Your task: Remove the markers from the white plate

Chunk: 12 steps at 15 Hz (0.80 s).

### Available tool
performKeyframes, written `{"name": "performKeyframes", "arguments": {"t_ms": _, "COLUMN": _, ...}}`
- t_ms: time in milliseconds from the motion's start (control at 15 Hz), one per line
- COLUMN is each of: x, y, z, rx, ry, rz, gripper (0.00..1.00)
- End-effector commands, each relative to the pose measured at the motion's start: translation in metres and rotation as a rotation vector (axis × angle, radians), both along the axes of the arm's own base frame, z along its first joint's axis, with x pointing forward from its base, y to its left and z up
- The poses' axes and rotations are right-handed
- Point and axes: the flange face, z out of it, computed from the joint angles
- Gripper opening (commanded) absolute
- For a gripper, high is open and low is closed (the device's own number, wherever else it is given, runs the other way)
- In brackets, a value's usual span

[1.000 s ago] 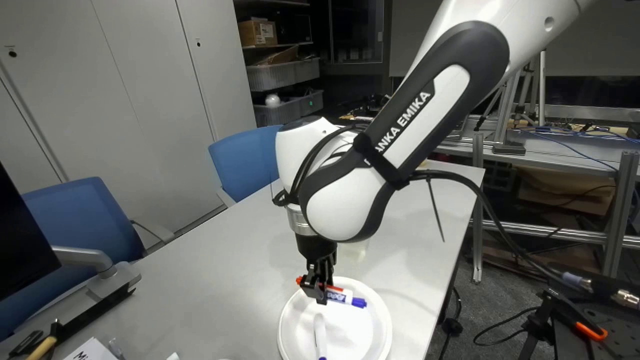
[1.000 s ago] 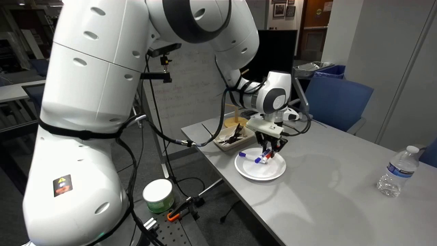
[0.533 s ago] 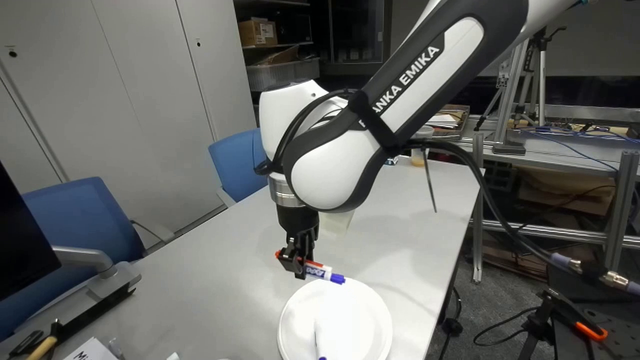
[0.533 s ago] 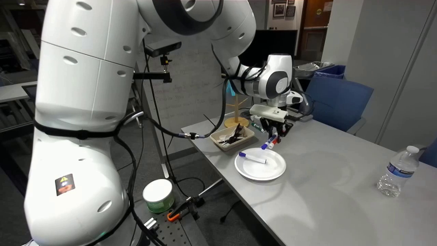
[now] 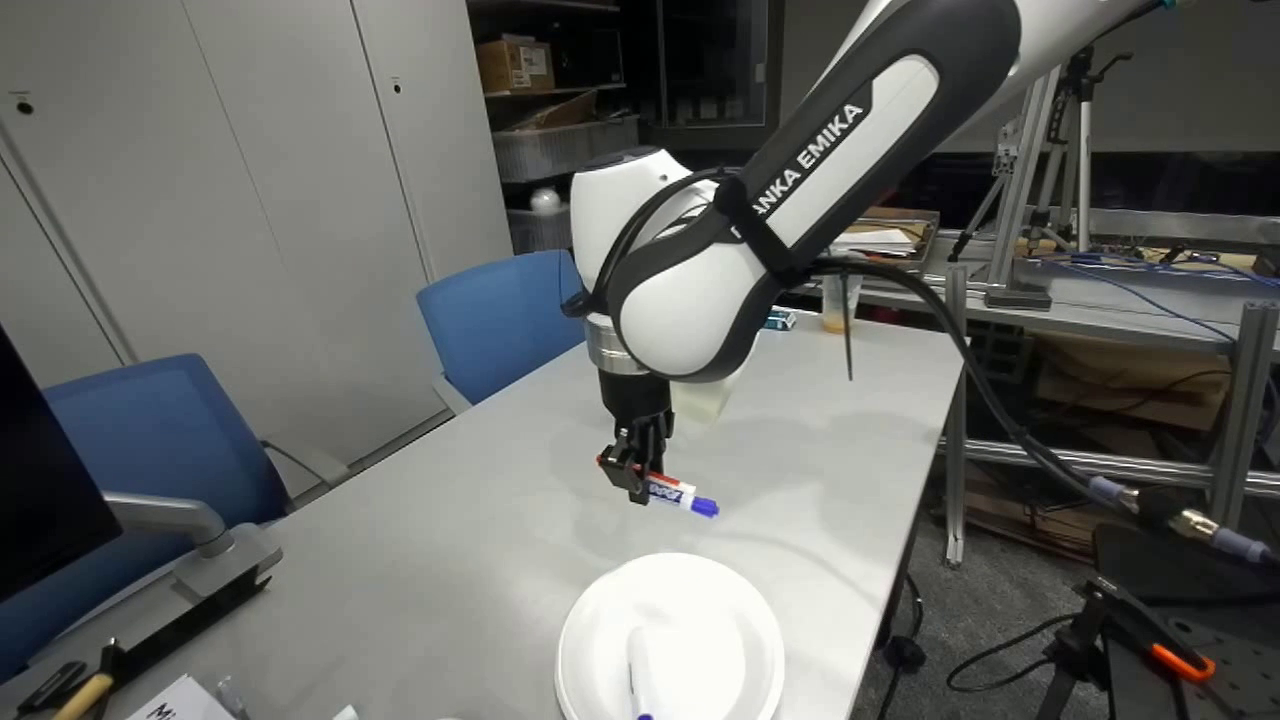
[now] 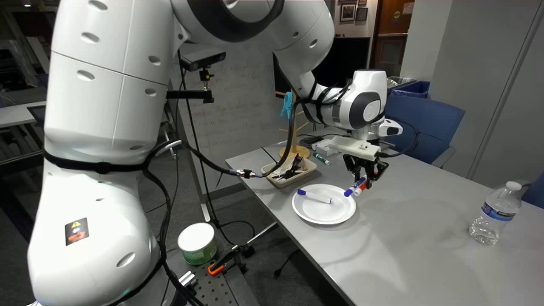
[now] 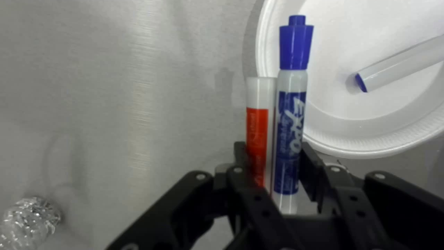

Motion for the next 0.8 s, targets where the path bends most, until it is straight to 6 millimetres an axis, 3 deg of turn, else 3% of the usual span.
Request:
{"name": "performKeyframes", "arguments": {"t_ms": 0, "x": -0.009, "y": -0.026, "z": -0.006, "rx": -0.006, "ry": 0.000, "rz": -0.044, "gripper": 0.14}}
{"name": "performKeyframes", "arguments": {"t_ms": 467, "x": -0.033, "y": -0.076, "z": -0.055, "rx": -0.001, "ry": 0.018, "rz": -0.153, "gripper": 0.14}}
{"name": "performKeyframes", "arguments": {"t_ms": 733, "x": -0.046, "y": -0.081, "z": -0.089, "rx": 0.006, "ry": 0.021, "rz": -0.238, "gripper": 0.14}}
